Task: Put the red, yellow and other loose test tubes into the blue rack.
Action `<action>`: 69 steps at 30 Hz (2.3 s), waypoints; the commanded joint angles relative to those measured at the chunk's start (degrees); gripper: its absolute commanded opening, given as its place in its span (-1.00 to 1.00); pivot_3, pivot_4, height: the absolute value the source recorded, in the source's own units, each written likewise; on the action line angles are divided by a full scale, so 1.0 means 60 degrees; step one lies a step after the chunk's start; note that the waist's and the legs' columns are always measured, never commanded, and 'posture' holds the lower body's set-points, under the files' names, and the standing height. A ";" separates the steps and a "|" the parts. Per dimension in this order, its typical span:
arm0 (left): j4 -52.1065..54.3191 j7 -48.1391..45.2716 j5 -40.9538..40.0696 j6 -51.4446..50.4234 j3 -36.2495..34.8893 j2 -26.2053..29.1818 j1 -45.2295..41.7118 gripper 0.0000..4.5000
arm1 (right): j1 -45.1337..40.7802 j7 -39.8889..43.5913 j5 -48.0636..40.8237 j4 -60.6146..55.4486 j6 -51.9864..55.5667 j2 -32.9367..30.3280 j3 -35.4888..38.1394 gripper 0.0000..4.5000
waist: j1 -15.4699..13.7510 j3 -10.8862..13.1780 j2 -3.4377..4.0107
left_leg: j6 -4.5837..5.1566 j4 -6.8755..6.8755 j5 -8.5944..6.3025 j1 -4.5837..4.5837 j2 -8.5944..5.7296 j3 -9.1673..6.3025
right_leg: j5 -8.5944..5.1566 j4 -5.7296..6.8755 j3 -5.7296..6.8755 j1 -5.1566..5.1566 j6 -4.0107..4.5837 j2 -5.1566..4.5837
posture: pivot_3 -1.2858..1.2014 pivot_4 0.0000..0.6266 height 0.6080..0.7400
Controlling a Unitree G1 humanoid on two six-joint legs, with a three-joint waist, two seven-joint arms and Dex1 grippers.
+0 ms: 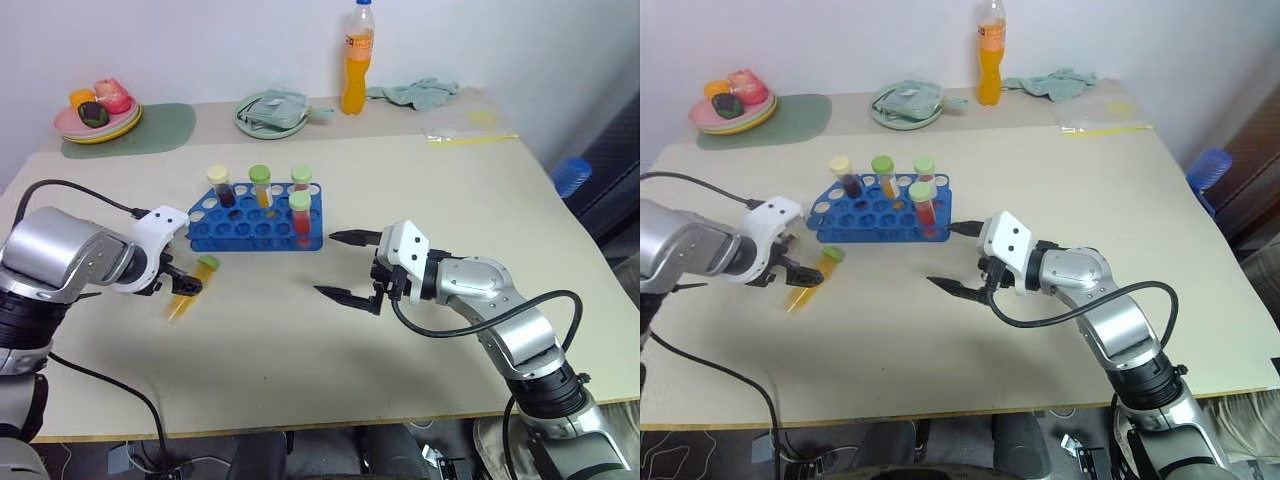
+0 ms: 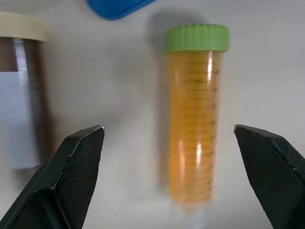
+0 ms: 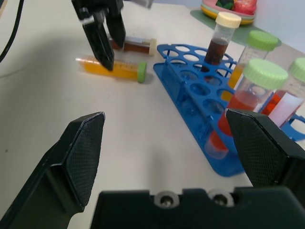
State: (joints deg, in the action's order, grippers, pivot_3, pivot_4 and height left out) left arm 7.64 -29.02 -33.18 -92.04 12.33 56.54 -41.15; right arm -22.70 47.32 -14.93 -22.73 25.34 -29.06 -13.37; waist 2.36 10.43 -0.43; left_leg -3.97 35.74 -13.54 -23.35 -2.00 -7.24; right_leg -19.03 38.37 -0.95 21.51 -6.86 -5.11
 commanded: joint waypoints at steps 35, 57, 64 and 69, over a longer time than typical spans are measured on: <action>0.3590 0.1984 0.1262 1.0400 -0.4554 -0.5709 0.4078 -0.36 | 0.1006 -0.0946 -0.0073 -0.0292 -0.0046 0.0451 0.0321 1.00 | -0.0354 -0.0018 -0.0001 | 0.0024 0.0047 -0.0014 -0.0002 -0.0019 0.0046 | 0.0033 -0.0031 -0.0020 -0.0028 -0.0038 -0.0041 | 0.03 -0.52 1.00; -0.1744 0.2131 0.4279 1.6394 -0.2131 -0.7910 0.3587 -0.36 | 0.1467 -0.1603 0.0044 -0.0512 -0.0048 0.0549 0.0327 1.00 | -0.0253 -0.0034 -0.0037 | 0.0043 0.0067 -0.0024 -0.0001 -0.0024 0.0081 | 0.0044 -0.0037 -0.0054 -0.0020 -0.0055 -0.0039 | 0.03 -0.52 1.00; -0.2597 0.1936 0.4331 1.6815 -0.2095 -0.8196 0.3330 -0.36 | 0.1437 -0.1584 0.0016 -0.0503 -0.0056 0.0520 0.0331 1.00 | -0.0262 -0.0035 -0.0037 | 0.0043 0.0068 -0.0024 0.0000 -0.0024 0.0080 | 0.0044 -0.0037 -0.0053 -0.0022 -0.0056 -0.0038 | 0.03 -0.52 1.00; -0.2925 0.2033 0.4537 1.7400 -0.2073 -0.8300 0.3328 -0.36 | 0.1467 -0.1603 -0.0018 -0.0532 -0.0018 0.0541 0.0338 1.00 | -0.0269 -0.0035 -0.0037 | 0.0043 0.0071 -0.0024 0.0000 -0.0025 0.0079 | 0.0044 -0.0037 -0.0051 -0.0024 -0.0056 -0.0038 | 0.03 -0.52 1.00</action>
State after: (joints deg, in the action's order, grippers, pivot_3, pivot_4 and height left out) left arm -9.76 -16.89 -6.62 10.46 -0.65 7.10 -20.99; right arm -13.86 37.93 -14.36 -23.43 25.63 -26.00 -12.56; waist 0.74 10.22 -0.65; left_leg -3.71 36.16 -13.68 -23.35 -2.15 -6.77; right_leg -18.77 38.15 -1.26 21.36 -7.20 -5.34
